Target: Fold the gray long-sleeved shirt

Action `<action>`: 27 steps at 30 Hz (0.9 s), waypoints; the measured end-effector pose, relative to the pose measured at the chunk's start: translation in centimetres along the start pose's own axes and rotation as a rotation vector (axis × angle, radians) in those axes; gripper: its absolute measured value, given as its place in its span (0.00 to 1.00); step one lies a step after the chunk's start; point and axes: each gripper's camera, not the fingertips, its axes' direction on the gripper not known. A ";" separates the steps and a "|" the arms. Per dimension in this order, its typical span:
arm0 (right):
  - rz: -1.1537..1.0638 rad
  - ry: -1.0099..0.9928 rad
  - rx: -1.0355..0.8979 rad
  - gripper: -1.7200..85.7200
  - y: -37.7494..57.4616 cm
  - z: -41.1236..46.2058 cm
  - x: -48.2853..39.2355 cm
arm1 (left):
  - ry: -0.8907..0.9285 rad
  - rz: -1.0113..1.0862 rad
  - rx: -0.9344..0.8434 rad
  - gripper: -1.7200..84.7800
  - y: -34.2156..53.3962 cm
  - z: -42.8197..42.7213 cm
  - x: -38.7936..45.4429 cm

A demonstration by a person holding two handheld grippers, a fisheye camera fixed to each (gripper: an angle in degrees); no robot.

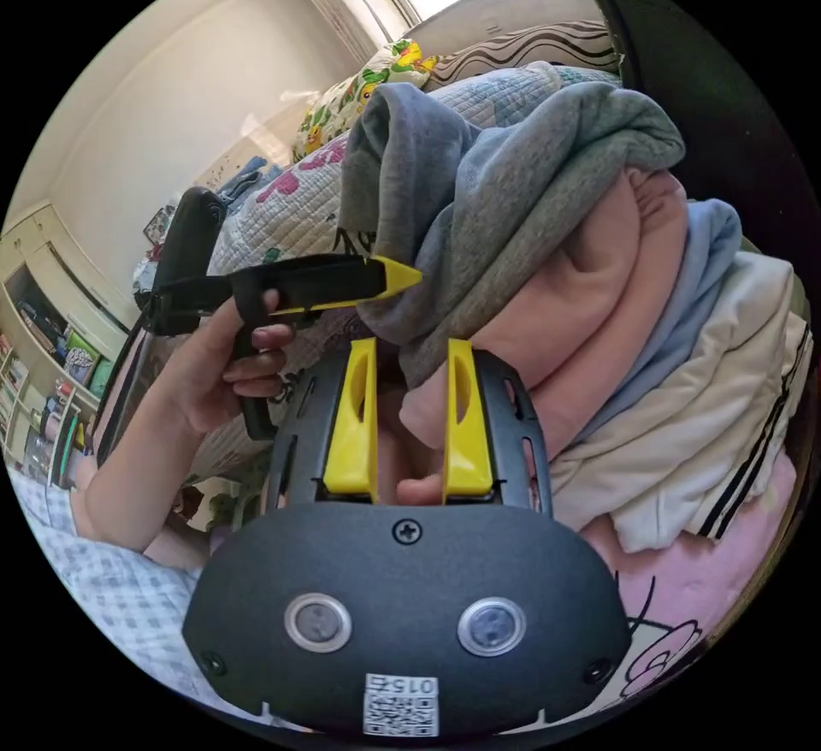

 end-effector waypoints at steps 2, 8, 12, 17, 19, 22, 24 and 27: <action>-0.001 0.026 -0.006 0.15 0.3 0.4 0.3 | -0.028 0.024 0.007 0.09 1.5 0.8 0.1; -0.086 0.067 0.028 0.17 2.6 3.1 -0.5 | 0.129 0.065 0.154 0.04 5.8 -2.0 0.3; -0.126 0.208 0.078 0.21 3.3 6.4 -2.3 | 0.358 0.080 0.376 0.03 8.0 -7.3 0.9; -0.144 0.378 0.081 0.22 3.1 11.6 -3.4 | 0.309 0.189 0.436 0.01 10.7 -12.2 3.8; -0.142 0.452 0.058 0.20 3.9 13.8 -3.6 | 0.340 0.203 0.460 0.01 12.3 -12.5 3.5; -0.152 0.506 0.092 0.15 5.8 15.2 -3.5 | 0.452 0.169 0.500 0.01 15.2 -12.8 1.6; -0.148 0.522 0.092 0.11 6.5 16.3 -2.8 | 0.527 0.162 0.545 0.01 17.1 -13.6 0.7; -0.114 0.403 0.058 0.05 7.0 16.5 -1.4 | 0.604 0.225 0.608 0.01 20.2 -15.6 0.2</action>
